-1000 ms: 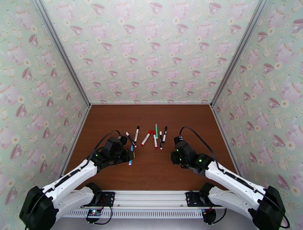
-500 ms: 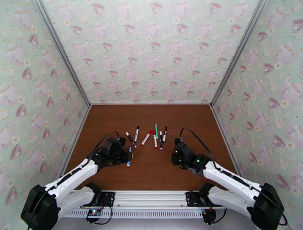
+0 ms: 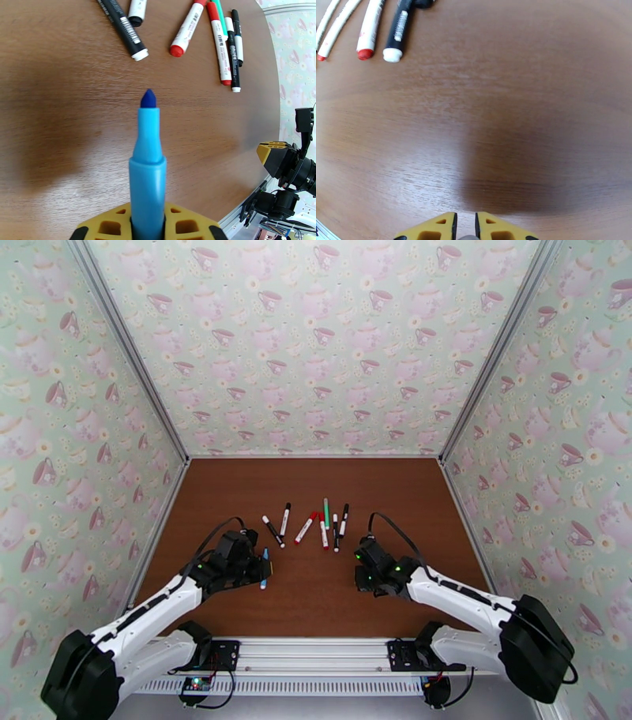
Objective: Open the pen caps
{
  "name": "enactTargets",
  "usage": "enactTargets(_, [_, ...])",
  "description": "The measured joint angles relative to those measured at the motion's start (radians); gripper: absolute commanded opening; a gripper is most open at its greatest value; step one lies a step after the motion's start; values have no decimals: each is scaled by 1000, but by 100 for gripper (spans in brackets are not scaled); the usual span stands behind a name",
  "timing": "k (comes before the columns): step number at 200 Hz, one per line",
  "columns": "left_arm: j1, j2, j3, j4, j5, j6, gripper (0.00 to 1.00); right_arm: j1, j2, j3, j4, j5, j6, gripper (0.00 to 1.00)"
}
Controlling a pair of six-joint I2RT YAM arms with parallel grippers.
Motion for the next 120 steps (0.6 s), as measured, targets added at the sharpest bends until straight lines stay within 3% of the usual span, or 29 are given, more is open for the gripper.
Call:
enactTargets(93, [-19,-7,-3,45,-37,42,7,-2,126,24,13,-21,30,14])
enactTargets(120, [-48,2,-17,71,-63,45,7,-3,138,37,-2,-22,27,19])
